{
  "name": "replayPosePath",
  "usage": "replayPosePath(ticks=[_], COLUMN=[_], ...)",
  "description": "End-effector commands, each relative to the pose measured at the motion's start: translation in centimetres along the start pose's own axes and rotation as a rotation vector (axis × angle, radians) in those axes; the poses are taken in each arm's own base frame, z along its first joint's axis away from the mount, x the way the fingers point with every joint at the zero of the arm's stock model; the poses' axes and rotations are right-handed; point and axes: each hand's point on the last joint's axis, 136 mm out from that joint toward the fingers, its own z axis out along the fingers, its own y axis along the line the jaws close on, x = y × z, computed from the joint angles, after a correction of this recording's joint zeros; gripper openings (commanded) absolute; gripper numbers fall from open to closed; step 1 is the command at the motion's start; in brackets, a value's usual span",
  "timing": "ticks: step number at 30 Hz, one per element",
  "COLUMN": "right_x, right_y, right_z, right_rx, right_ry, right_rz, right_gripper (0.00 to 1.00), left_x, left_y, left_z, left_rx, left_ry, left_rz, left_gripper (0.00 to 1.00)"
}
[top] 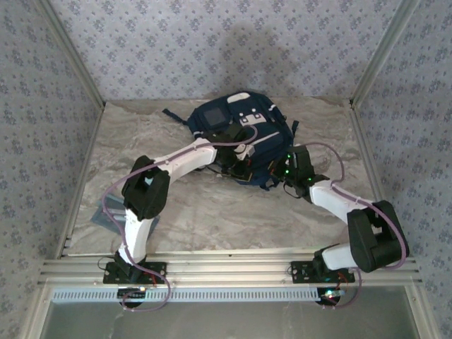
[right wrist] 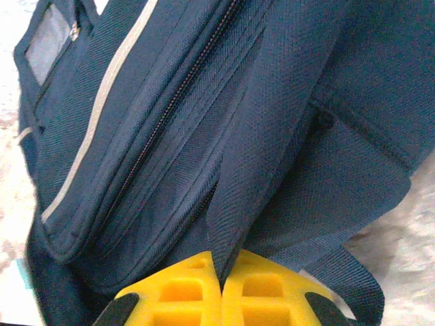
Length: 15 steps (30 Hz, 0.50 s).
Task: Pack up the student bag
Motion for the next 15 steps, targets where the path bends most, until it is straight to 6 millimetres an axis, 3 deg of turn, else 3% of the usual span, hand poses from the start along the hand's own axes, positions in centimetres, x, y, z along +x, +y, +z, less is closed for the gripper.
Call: replayPosePath(ticks=[1, 6, 10, 13, 15], right_x=[-3.8, -4.3, -5.2, -6.4, -7.2], right_y=[-3.2, -3.9, -4.2, -4.5, -4.2], right_z=[-1.2, -1.2, -1.2, -1.0, -1.0], right_rx=[0.154, 0.188, 0.196, 0.214, 0.214], right_ry=[-0.110, -0.105, -0.119, -0.126, -0.128], right_rz=[-0.113, -0.171, -0.204, -0.240, -0.240], right_gripper=[0.00, 0.00, 0.00, 0.00, 0.00], left_x=[2.3, 2.7, 1.7, 0.9, 0.4], left_y=[4.8, 6.7, 8.4, 8.6, 7.6], left_z=[-3.2, -3.8, -4.4, -4.7, -4.6], left_rx=[-0.187, -0.246, -0.252, -0.253, -0.214], left_ry=[0.078, 0.090, 0.044, 0.017, 0.001], left_rz=[-0.036, -0.042, -0.079, -0.075, -0.073], left_gripper=[0.00, 0.00, 0.00, 0.00, 0.00])
